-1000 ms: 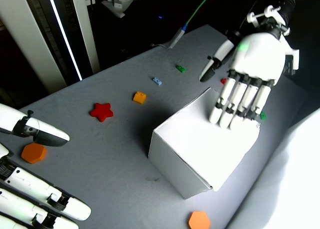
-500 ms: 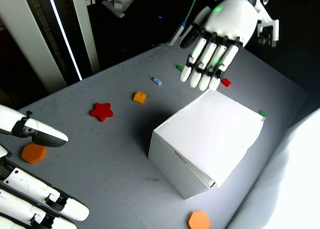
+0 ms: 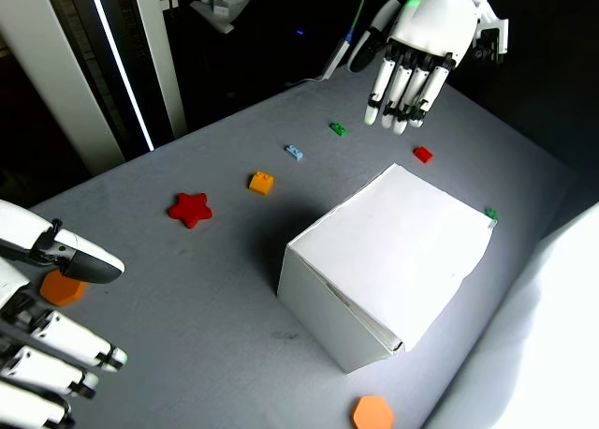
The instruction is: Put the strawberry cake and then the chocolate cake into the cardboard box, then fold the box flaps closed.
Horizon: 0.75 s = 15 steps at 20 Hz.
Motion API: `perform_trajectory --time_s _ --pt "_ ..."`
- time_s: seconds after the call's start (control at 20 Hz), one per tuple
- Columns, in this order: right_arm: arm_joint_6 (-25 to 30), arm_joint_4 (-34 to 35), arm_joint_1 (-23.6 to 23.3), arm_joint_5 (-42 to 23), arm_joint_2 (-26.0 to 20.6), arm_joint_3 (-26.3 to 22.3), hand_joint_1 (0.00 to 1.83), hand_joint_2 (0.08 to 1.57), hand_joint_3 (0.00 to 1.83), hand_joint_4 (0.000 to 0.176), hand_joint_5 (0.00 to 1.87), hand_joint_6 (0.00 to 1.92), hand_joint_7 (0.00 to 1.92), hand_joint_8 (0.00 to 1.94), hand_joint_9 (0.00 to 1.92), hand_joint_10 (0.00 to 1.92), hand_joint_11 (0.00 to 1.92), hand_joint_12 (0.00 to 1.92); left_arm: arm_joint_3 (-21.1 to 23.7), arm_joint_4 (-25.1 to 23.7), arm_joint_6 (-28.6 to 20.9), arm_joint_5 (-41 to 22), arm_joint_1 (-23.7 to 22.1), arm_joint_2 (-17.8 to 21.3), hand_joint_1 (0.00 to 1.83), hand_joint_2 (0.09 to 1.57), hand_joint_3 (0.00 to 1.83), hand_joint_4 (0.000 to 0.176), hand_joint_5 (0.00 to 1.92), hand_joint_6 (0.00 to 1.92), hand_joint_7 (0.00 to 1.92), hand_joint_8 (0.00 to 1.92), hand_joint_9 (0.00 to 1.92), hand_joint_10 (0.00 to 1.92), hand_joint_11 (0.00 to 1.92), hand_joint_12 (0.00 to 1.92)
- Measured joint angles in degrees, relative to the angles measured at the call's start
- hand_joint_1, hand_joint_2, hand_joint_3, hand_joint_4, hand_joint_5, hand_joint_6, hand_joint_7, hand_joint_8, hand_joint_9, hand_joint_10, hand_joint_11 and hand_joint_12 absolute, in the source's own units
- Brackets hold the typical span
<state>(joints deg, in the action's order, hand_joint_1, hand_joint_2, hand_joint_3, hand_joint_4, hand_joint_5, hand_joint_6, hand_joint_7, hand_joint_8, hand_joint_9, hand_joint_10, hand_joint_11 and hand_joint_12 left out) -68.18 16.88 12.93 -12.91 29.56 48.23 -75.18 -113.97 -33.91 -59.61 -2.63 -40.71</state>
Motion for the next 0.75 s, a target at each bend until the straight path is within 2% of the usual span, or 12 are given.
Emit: perform_trajectory --time_s 0.05,0.1,0.15,0.2,0.45,0.55,0.6,0.7,0.75 --pt "0.00 -0.02 0.00 0.07 -0.02 0.00 0.33 1.40 0.02 0.000 0.89 1.39 1.14 1.62 1.10 1.91 0.97 1.92 -0.20 0.02 -0.44 -0.24 0.00 0.50 0.38 1.38 0.02 0.000 0.77 1.53 0.98 1.61 0.92 1.85 0.67 1.92" --pt "0.00 -0.04 0.00 -0.11 -0.02 0.00 0.53 1.44 0.02 0.000 0.97 1.55 1.20 1.76 1.22 1.92 1.10 1.92 -0.59 0.02 -0.76 -0.39 0.07 1.49 0.34 1.46 0.02 0.000 0.88 1.79 1.09 1.78 1.11 1.92 0.95 1.92" --pt "0.00 -0.17 0.00 -0.11 -0.02 0.00 0.61 1.45 0.02 0.000 1.03 1.60 1.22 1.79 1.26 1.92 1.16 1.92 -0.59 0.09 -0.76 -0.35 0.09 2.16 0.34 1.50 0.02 0.000 0.92 1.89 1.12 1.85 1.14 1.92 1.04 1.92" --pt "-0.02 -0.20 0.02 -0.02 -0.02 0.00 0.64 1.45 0.02 0.000 1.05 1.67 1.24 1.84 1.30 1.92 1.21 1.92 -0.59 0.59 -0.85 -0.28 0.85 2.75 0.35 1.51 0.02 0.000 0.92 1.92 1.12 1.87 1.16 1.92 1.09 1.92" --pt "-1.55 -0.42 0.02 -0.31 0.07 0.00 0.61 1.46 0.01 0.000 1.06 1.76 1.26 1.92 1.34 1.92 1.35 1.92 -2.36 0.50 -2.84 -2.69 0.33 3.10 0.43 1.50 0.00 0.000 0.90 1.92 1.11 1.90 1.14 1.92 1.06 1.92" --pt "-3.69 -0.42 0.13 -1.25 0.61 0.02 0.57 1.48 0.02 0.000 1.04 1.76 1.23 1.92 1.32 1.92 1.33 1.92 -3.28 0.66 -3.58 -2.89 -1.79 3.04 0.41 1.49 0.00 0.000 0.89 1.92 1.09 1.88 1.11 1.92 1.01 1.92" --pt "-4.07 -1.66 1.20 -3.04 1.46 0.00 0.61 1.49 0.02 0.000 1.03 1.81 1.23 1.93 1.31 1.92 1.33 1.92 -3.52 0.98 -3.91 -3.13 -2.86 2.86 0.42 1.49 0.00 0.000 0.90 1.92 1.10 1.87 1.11 1.92 1.01 1.92" --pt "-4.09 -4.57 3.80 -5.86 2.71 0.00 0.65 1.47 0.01 0.000 1.00 1.77 1.20 1.85 1.23 1.92 1.23 1.92 -3.85 1.33 -4.68 -3.41 -3.04 2.49 0.39 1.50 0.00 0.000 0.88 1.92 1.09 1.86 1.11 1.92 1.00 1.92" --pt "-4.07 -5.46 5.01 -7.37 3.21 0.00 0.87 1.45 0.00 0.000 0.68 1.70 1.19 1.80 1.20 1.92 1.20 1.92 -4.31 1.22 -4.98 -3.76 -3.08 2.34 0.38 1.50 0.00 0.000 0.87 1.92 1.08 1.87 1.10 1.92 0.98 1.92"
